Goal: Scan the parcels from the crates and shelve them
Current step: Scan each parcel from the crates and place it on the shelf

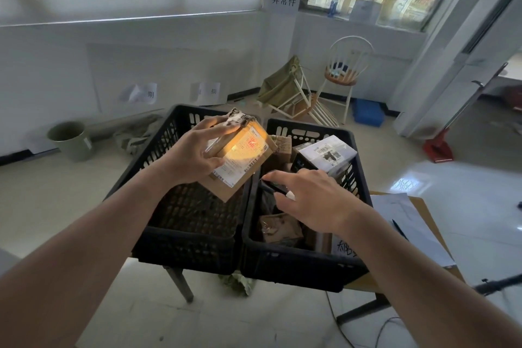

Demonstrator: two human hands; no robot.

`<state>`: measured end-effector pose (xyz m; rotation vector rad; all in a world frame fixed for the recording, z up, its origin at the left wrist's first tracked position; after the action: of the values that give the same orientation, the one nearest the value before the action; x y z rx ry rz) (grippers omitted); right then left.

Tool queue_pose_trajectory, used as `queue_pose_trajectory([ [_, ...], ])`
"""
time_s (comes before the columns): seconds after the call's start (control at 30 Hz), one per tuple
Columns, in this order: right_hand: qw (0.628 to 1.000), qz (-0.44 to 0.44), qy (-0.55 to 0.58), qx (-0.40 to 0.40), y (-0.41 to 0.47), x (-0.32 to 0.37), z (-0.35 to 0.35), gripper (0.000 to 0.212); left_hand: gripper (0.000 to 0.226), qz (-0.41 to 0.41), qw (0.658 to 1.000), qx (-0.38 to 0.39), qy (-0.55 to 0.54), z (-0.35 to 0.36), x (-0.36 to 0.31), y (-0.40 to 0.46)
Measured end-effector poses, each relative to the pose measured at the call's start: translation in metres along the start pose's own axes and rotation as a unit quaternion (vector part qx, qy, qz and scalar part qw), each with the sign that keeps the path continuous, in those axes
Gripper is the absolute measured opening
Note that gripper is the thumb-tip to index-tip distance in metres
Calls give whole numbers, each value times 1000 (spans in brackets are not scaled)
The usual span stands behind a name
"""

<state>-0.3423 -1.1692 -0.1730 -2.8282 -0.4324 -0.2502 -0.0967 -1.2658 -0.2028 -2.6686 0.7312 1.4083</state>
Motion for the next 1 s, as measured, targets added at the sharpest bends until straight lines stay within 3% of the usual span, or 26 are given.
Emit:
queue_pose_trajectory([
  [0.2,993,-28,106,33,3,4,-1,45,90,-1,1000,-8,-11,-4,10,-1],
  [0.4,989,-30,140,44,2,12,-9,44,96,5,1000,-17,-17,-6,18,1],
  [0.6,993,-21,106,37,9,10,-8,43,96,11,1000,-23,-12,-7,22,4],
  [0.8,999,5,-20,25,14,7,-7,46,91,5,999,-37,-18,-8,29,7],
  [1.0,1000,-13,-13,14,21,5,-6,46,94,9,999,-45,0,-11,31,9],
])
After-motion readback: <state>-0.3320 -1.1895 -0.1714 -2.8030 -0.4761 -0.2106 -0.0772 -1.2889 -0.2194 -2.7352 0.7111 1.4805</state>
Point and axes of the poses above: each hand's wrist, its own y-axis towards the middle knuckle, its own z-axis out of the palm, x = y × z, the point moved 4 cm from there along y, towards the middle knuckle, and after that the axes turned 2 degrees about -y, right-handed, at the moved point
